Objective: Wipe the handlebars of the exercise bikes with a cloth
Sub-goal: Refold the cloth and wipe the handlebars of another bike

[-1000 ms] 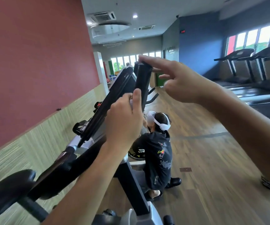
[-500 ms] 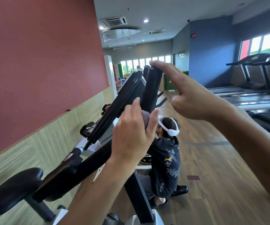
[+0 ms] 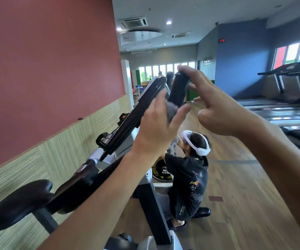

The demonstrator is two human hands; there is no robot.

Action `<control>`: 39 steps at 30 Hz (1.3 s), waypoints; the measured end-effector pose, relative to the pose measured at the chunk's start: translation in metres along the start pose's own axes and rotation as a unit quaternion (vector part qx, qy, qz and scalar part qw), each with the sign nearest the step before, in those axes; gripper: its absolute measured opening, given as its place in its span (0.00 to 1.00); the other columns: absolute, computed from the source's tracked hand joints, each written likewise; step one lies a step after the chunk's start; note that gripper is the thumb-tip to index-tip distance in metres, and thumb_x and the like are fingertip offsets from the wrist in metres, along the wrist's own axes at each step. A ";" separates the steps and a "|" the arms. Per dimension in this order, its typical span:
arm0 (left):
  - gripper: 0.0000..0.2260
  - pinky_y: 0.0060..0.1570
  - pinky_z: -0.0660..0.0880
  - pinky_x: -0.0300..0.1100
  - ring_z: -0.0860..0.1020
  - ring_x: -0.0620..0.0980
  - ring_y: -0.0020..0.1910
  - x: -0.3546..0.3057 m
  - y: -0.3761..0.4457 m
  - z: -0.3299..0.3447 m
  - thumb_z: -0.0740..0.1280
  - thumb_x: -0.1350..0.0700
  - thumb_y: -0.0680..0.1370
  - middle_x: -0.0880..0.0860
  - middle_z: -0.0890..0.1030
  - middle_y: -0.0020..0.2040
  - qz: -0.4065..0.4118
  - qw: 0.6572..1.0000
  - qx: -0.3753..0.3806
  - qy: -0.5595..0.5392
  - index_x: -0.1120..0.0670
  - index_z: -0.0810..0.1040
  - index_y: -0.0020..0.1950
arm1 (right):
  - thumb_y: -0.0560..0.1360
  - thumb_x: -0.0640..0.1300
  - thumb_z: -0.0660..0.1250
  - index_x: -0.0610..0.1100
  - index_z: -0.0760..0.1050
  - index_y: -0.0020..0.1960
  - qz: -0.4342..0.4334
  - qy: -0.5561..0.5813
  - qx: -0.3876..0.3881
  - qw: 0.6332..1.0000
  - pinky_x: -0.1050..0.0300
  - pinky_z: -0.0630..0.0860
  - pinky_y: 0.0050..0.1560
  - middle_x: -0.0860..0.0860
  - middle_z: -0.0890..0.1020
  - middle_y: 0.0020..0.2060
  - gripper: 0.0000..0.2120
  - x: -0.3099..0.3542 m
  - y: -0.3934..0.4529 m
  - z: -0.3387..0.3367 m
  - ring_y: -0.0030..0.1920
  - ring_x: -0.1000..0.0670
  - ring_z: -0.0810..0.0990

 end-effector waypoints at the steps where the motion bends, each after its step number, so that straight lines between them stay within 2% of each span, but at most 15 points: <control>1: 0.38 0.55 0.79 0.48 0.79 0.45 0.44 0.003 -0.014 -0.002 0.59 0.33 0.79 0.48 0.80 0.42 0.007 0.999 0.017 0.031 0.63 0.67 0.74 | 0.61 0.37 0.53 0.55 0.53 0.81 -0.001 -0.014 -0.003 1.000 0.49 0.71 0.71 0.58 0.62 0.77 0.47 0.001 0.000 0.000 0.74 0.57 0.66; 3: 0.42 0.58 0.79 0.47 0.81 0.48 0.52 0.011 -0.026 -0.003 0.60 0.30 0.76 0.53 0.81 0.52 -0.009 0.996 0.043 0.074 0.61 0.65 0.76 | 0.61 0.37 0.53 0.55 0.52 0.80 -0.001 -0.030 -0.005 1.000 0.47 0.72 0.69 0.58 0.61 0.77 0.47 0.001 0.000 0.001 0.74 0.52 0.67; 5: 0.41 0.52 0.81 0.50 0.81 0.50 0.45 0.011 -0.014 0.001 0.61 0.28 0.74 0.53 0.80 0.47 -0.043 0.997 0.059 0.017 0.59 0.67 0.75 | 0.62 0.36 0.54 0.55 0.52 0.80 0.003 -0.026 -0.008 1.000 0.45 0.73 0.69 0.57 0.61 0.77 0.47 0.001 -0.001 0.003 0.75 0.50 0.68; 7: 0.32 0.47 0.80 0.51 0.79 0.49 0.41 0.003 0.011 0.005 0.63 0.31 0.76 0.51 0.79 0.43 -0.049 0.998 0.023 -0.045 0.56 0.74 0.67 | 0.61 0.35 0.53 0.56 0.53 0.80 0.008 -0.018 -0.018 1.000 0.45 0.73 0.71 0.56 0.63 0.77 0.47 0.001 0.000 0.003 0.75 0.51 0.68; 9: 0.26 0.49 0.79 0.49 0.79 0.49 0.47 -0.003 0.028 0.006 0.66 0.36 0.77 0.52 0.79 0.49 -0.027 0.999 -0.006 -0.034 0.56 0.76 0.65 | 0.61 0.32 0.53 0.57 0.54 0.80 0.013 -0.019 -0.033 0.999 0.47 0.73 0.70 0.55 0.64 0.77 0.48 0.000 0.000 0.003 0.76 0.51 0.69; 12: 0.35 0.51 0.81 0.50 0.81 0.51 0.51 0.009 0.012 0.010 0.65 0.33 0.77 0.54 0.80 0.54 -0.025 0.999 0.035 -0.018 0.58 0.69 0.73 | 0.65 0.23 0.53 0.58 0.57 0.79 0.031 -0.008 -0.062 0.998 0.56 0.75 0.66 0.56 0.63 0.79 0.49 -0.002 -0.002 0.002 0.77 0.52 0.67; 14: 0.39 0.53 0.81 0.51 0.81 0.52 0.55 0.018 -0.018 0.007 0.61 0.30 0.76 0.55 0.80 0.58 -0.036 0.995 0.081 0.050 0.57 0.66 0.76 | 0.66 0.22 0.54 0.58 0.59 0.79 0.041 -0.029 -0.099 0.994 0.58 0.75 0.62 0.57 0.66 0.78 0.49 0.000 -0.005 0.001 0.75 0.52 0.69; 18: 0.35 0.40 0.80 0.46 0.82 0.51 0.50 0.026 -0.069 -0.028 0.56 0.28 0.76 0.51 0.79 0.54 0.010 0.978 0.092 0.185 0.55 0.73 0.69 | 0.65 0.28 0.55 0.51 0.61 0.79 0.028 -0.145 -0.199 0.969 0.45 0.78 0.59 0.54 0.71 0.75 0.44 0.011 -0.016 0.005 0.67 0.46 0.78; 20: 0.34 0.38 0.79 0.46 0.82 0.51 0.48 0.040 -0.083 -0.045 0.55 0.27 0.76 0.50 0.79 0.52 -0.009 0.976 0.108 0.189 0.54 0.74 0.65 | 0.65 0.34 0.54 0.46 0.60 0.79 0.037 -0.187 -0.224 0.956 0.42 0.74 0.64 0.48 0.70 0.75 0.42 0.015 -0.021 0.013 0.68 0.42 0.75; 23: 0.38 0.47 0.76 0.48 0.81 0.53 0.53 0.055 -0.099 -0.059 0.47 0.26 0.76 0.51 0.78 0.55 -0.080 0.965 0.150 0.200 0.54 0.73 0.68 | 0.66 0.44 0.52 0.43 0.62 0.78 0.035 -0.247 -0.244 0.937 0.43 0.65 0.72 0.45 0.66 0.77 0.39 0.030 -0.024 0.026 0.72 0.41 0.69; 26: 0.34 0.46 0.70 0.50 0.79 0.57 0.54 0.045 -0.082 -0.051 0.42 0.33 0.81 0.54 0.79 0.56 -0.125 0.966 0.138 0.181 0.55 0.78 0.60 | 0.66 0.40 0.54 0.42 0.69 0.72 -0.021 -0.284 -0.247 0.926 0.49 0.62 0.73 0.45 0.68 0.76 0.34 0.055 -0.017 0.037 0.71 0.42 0.69; 28: 0.29 0.41 0.66 0.48 0.80 0.60 0.49 0.032 -0.060 -0.037 0.44 0.40 0.85 0.56 0.82 0.50 -0.126 0.971 0.125 0.163 0.55 0.80 0.51 | 0.68 0.37 0.55 0.41 0.72 0.69 -0.053 -0.280 -0.219 0.933 0.54 0.57 0.76 0.46 0.72 0.73 0.30 0.065 -0.007 0.046 0.72 0.44 0.69; 30: 0.25 0.40 0.67 0.48 0.81 0.61 0.46 0.025 -0.045 -0.027 0.47 0.46 0.86 0.58 0.83 0.46 -0.103 0.973 0.125 0.163 0.56 0.81 0.47 | 0.70 0.38 0.54 0.41 0.74 0.66 -0.067 -0.257 -0.195 0.944 0.49 0.55 0.79 0.47 0.75 0.70 0.26 0.070 0.005 0.051 0.73 0.47 0.70; 33: 0.21 0.39 0.68 0.48 0.82 0.62 0.47 0.030 -0.050 -0.027 0.51 0.49 0.85 0.57 0.83 0.49 -0.086 0.970 0.137 0.182 0.56 0.81 0.52 | 0.72 0.43 0.51 0.42 0.76 0.64 -0.044 -0.269 -0.162 0.948 0.46 0.49 0.81 0.48 0.76 0.68 0.25 0.062 0.017 0.061 0.74 0.48 0.69; 39: 0.17 0.38 0.67 0.49 0.80 0.60 0.45 0.049 -0.085 -0.056 0.49 0.52 0.85 0.56 0.80 0.47 -0.119 0.967 0.156 0.165 0.53 0.73 0.44 | 0.74 0.47 0.54 0.40 0.80 0.56 0.000 -0.415 -0.130 0.901 0.53 0.33 0.80 0.46 0.78 0.67 0.21 0.032 0.015 0.081 0.76 0.44 0.64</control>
Point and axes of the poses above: each hand's wrist, its own y-axis towards the middle knuckle, its own z-axis out of the palm, x = y × z, the point moved 8 cm from there along y, towards the middle knuckle
